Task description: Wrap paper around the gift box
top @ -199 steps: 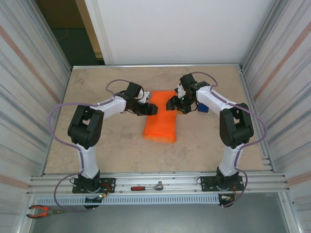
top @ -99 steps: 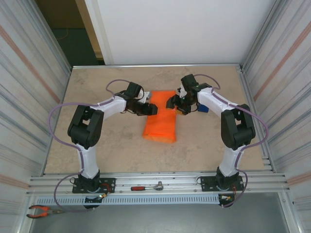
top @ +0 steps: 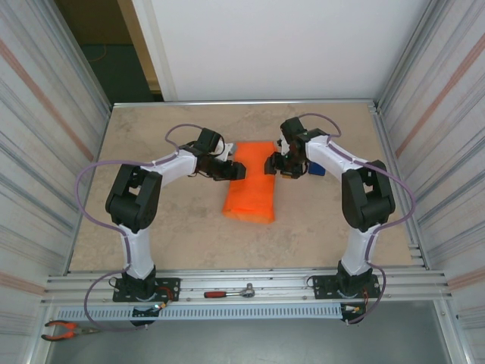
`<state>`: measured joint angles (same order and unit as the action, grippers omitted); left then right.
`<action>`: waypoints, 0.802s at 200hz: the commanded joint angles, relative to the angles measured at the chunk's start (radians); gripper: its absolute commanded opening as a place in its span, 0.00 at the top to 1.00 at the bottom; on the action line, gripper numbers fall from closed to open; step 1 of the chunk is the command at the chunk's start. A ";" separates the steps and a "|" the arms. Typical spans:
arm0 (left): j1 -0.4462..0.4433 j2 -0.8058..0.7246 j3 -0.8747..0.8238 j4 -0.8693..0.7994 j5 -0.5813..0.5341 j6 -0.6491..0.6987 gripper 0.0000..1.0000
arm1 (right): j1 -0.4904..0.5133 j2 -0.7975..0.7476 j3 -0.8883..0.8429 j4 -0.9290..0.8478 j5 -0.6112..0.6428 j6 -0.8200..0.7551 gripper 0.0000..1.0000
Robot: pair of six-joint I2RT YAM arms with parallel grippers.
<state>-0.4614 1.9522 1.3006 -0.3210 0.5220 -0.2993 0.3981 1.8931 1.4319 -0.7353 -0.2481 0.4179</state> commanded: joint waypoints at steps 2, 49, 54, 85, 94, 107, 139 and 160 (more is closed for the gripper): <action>-0.037 0.102 -0.054 -0.148 -0.154 0.037 0.38 | 0.018 0.020 0.033 -0.053 0.074 -0.063 0.39; -0.039 0.102 -0.054 -0.150 -0.158 0.038 0.38 | -0.009 -0.053 -0.019 0.009 -0.010 -0.017 0.37; -0.040 0.102 -0.054 -0.150 -0.156 0.038 0.38 | -0.013 -0.060 -0.022 0.011 -0.013 -0.014 0.37; -0.042 0.103 -0.054 -0.148 -0.156 0.037 0.38 | -0.032 -0.120 -0.042 0.030 -0.002 0.008 0.42; -0.043 0.104 -0.054 -0.146 -0.156 0.037 0.38 | -0.037 -0.126 -0.044 0.029 0.003 0.009 0.47; -0.043 0.104 -0.054 -0.146 -0.156 0.036 0.38 | -0.037 -0.124 -0.041 0.023 0.008 0.003 0.64; -0.045 0.109 -0.054 -0.145 -0.155 0.036 0.38 | -0.024 -0.104 -0.028 0.015 0.007 -0.009 0.91; -0.044 0.109 -0.054 -0.144 -0.154 0.036 0.38 | -0.006 -0.080 -0.007 0.000 0.023 -0.020 0.99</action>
<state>-0.4633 1.9522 1.3006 -0.3210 0.5190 -0.2993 0.3698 1.7947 1.3960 -0.7086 -0.2382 0.4107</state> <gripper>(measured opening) 0.622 0.041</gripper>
